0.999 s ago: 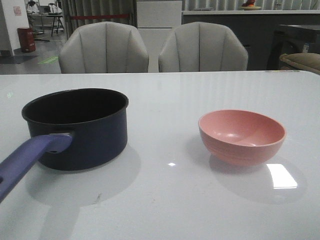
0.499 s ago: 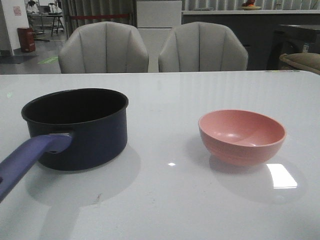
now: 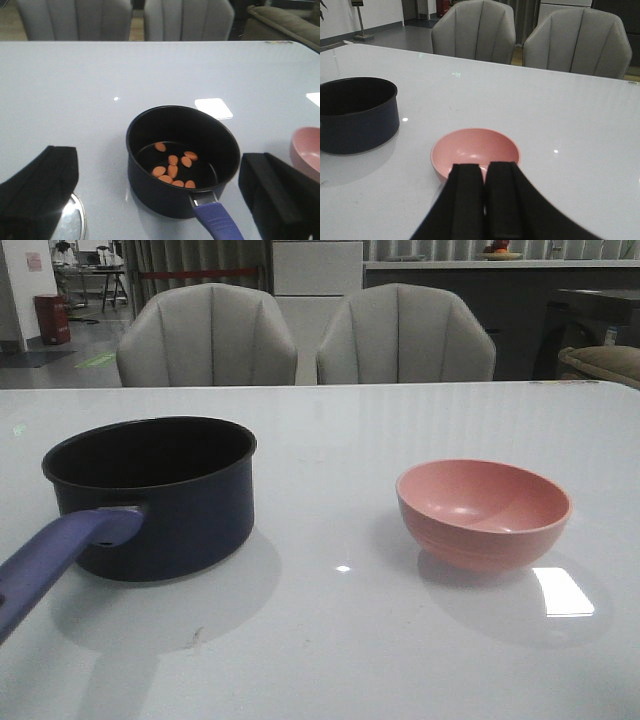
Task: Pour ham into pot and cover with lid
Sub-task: 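Release the bowl and raise the right gripper away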
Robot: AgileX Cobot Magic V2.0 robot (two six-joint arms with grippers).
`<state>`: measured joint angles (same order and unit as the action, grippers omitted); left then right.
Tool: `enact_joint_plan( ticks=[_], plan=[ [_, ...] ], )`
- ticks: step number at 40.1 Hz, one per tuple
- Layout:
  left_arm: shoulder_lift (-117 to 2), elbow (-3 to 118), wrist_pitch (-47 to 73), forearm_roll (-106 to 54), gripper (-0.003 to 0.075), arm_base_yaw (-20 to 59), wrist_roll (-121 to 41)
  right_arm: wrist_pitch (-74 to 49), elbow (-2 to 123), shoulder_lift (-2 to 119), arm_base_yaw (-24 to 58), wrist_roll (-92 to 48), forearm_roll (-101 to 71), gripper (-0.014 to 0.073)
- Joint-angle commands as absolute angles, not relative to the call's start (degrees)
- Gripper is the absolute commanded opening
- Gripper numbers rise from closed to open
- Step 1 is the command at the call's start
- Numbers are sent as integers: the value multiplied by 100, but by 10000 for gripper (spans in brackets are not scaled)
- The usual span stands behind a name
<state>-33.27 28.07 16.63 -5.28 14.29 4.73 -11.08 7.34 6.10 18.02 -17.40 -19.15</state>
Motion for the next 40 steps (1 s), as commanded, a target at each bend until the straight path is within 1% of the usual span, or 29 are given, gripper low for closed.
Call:
enact_joint_plan(
  ticks=[1, 6, 11, 17, 22, 27, 32, 40],
  plan=[
    [-3844, 3275, 1464, -575, 691, 919, 798, -666, 904, 665, 1817, -1776, -1922, 143],
    [-4547, 3719, 1924, -730, 691, 95, 850, -666, 904, 665, 1817, -1776, -1922, 143],
    [-5333, 4211, 2662, -707, 691, -636, 850, -666, 904, 665, 1817, -1776, -1922, 143],
    [-6464, 4881, 3544, -532, 691, -1159, 850, -666, 904, 665, 1817, -1776, -1922, 143],
    [-7380, 5487, 4426, -386, 691, -1215, 835, -666, 904, 665, 1817, -1776, -1922, 143],
    [-8152, 6086, 4958, -385, 691, -1137, 814, -666, 904, 665, 1817, -1776, -1922, 143],
    [-8619, 6522, 5088, -375, 691, -974, 814, -666, 904, 665, 1817, -1776, -1922, 143],
    [-9208, 6930, 5127, -319, 691, -924, 814, -666, 904, 665, 1817, -1776, -1922, 143]
  ],
)
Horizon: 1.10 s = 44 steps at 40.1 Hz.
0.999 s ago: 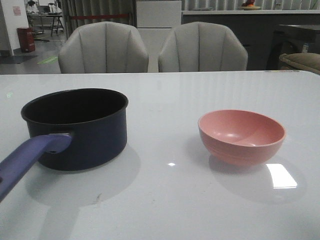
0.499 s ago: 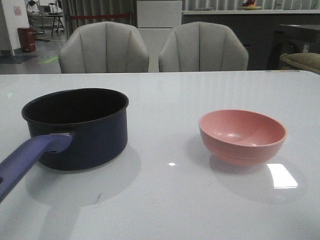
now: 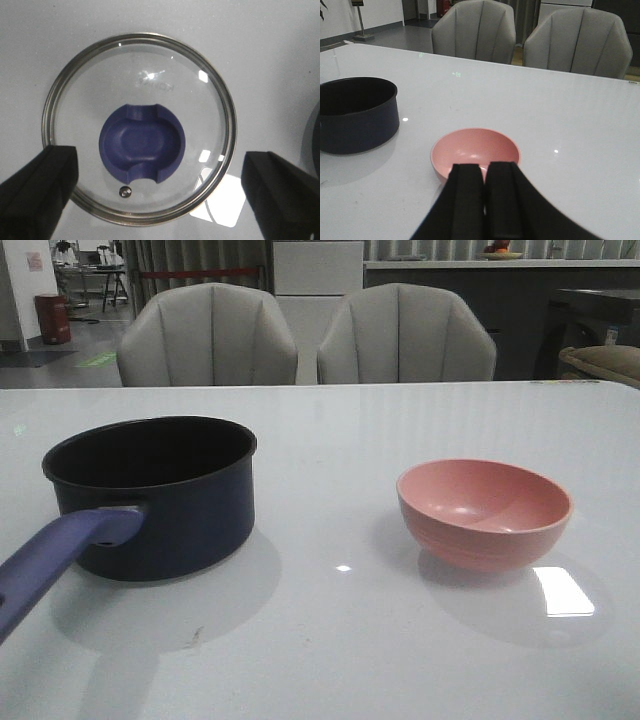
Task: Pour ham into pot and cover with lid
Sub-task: 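Release the bowl and raise the right gripper away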
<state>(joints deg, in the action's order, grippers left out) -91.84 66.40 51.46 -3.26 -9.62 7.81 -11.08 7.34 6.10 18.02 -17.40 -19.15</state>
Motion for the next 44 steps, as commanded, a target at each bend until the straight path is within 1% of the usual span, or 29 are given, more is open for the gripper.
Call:
enact_joint_plan(
  ticks=[1, 10, 31, 34, 37, 44],
  plan=[
    [-9287, 6989, 5175, -319, 691, -915, 814, -666, 904, 665, 1817, -1776, -1922, 143],
    [-9753, 7220, 5478, -226, 691, -914, 814, -666, 904, 665, 1817, -1776, -1922, 143],
    [-10256, 7220, 5501, -119, 687, -914, 814, -666, 904, 665, 1817, -1776, -1922, 143],
    [-10322, 7223, 5501, -105, 654, -914, 814, -666, 904, 665, 1817, -1776, -1922, 143],
    [-10344, 7223, 5446, -43, 589, -914, 814, -666, 904, 665, 1817, -1776, -1922, 143],
    [-10344, 7233, 5378, 0, 364, -914, 814, -666, 904, 665, 1817, -1776, -1922, 143]
  ],
)
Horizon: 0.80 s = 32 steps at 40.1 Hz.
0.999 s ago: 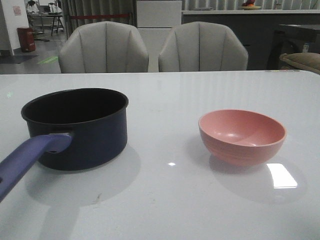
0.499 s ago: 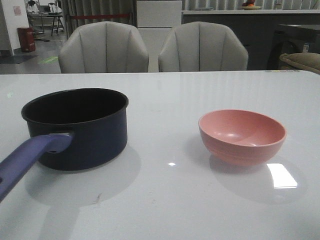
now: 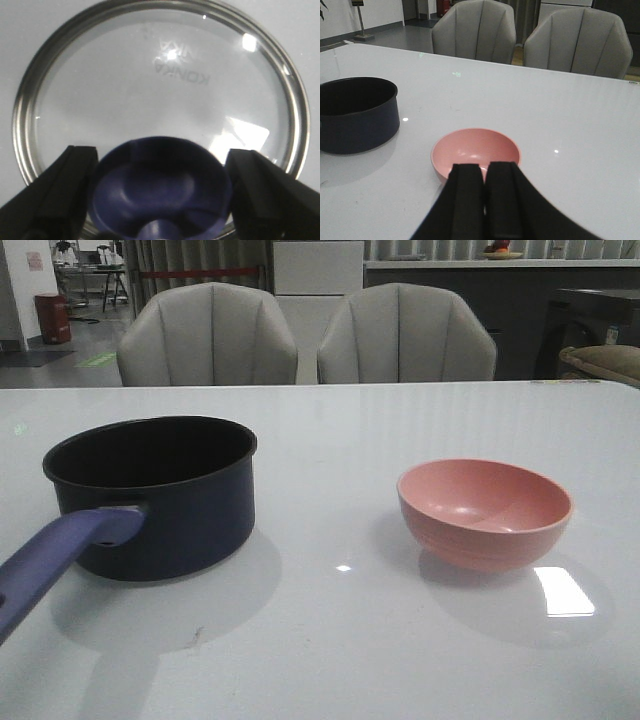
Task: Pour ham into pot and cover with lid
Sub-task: 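Release the bowl and raise the right gripper away, then bring the held glass lid over the saucepan and lower it with the left gripper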
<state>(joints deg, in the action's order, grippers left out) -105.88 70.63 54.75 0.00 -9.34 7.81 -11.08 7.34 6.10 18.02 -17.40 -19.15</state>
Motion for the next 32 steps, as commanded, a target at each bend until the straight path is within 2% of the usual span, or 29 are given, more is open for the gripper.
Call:
enact_joint_plan(
  ticks=[1, 4, 7, 25, 32],
  plan=[
    [-10344, 7233, 5378, 0, 333, -914, 814, -666, 904, 665, 1817, -1776, -1922, 143],
    [-10344, 7273, 5402, 0, 271, -914, 814, -666, 904, 665, 1817, -1776, -1922, 143],
    [-10344, 7338, 5470, 0, 246, -914, 814, -666, 904, 665, 1817, -1776, -1922, 143],
    [-10334, 8519, 6599, -234, 245, -892, 814, -666, 904, 665, 1817, -1776, -1922, 143],
    [-10193, 8930, 6627, -234, 245, -541, 814, -666, 904, 665, 1817, -1776, -1922, 143]
  ],
)
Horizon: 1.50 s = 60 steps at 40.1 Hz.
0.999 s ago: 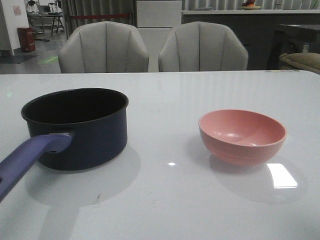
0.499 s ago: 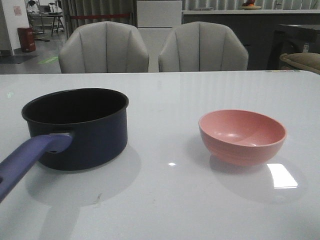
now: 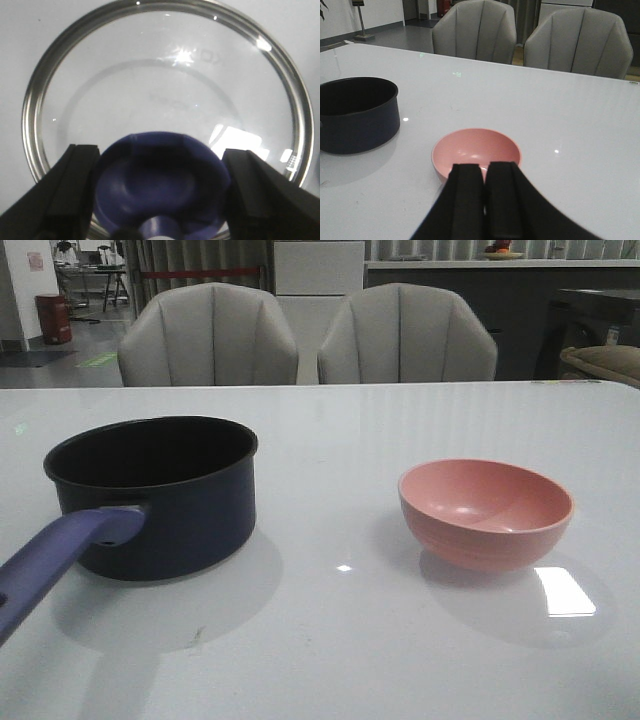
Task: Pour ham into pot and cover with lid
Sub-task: 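Bring the held glass lid over the saucepan and lower it with the left gripper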
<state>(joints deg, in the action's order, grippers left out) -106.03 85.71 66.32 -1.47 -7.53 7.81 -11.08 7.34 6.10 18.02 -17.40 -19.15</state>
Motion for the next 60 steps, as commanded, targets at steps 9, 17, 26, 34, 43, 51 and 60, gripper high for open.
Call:
enact_joint_plan(
  ticks=[9, 17, 26, 34, 43, 51, 60],
  plan=[
    [-10117, 9567, 6727, -176, 245, 293, 780, -666, 904, 665, 1817, -1776, -1922, 143],
    [-10117, 9846, 6769, -166, 245, 1110, 521, -666, 904, 665, 1817, -1776, -1922, 143],
    [-10203, 9850, 6583, -166, 245, 1868, 368, -666, 904, 665, 1817, -1776, -1922, 143],
    [-10324, 9850, 6524, -124, 245, 2269, 210, -666, 904, 665, 1817, -1776, -1922, 143],
    [-10417, 9898, 6552, -124, 245, 2291, 206, -666, 904, 665, 1817, -1776, -1922, 143],
    [-10417, 9898, 6512, -68, 245, 2291, 92, -666, 904, 665, 1817, -1776, -1922, 143],
    [-10417, 9898, 6317, -56, 245, 2291, 92, -666, 904, 665, 1817, -1776, -1922, 143]
  ],
)
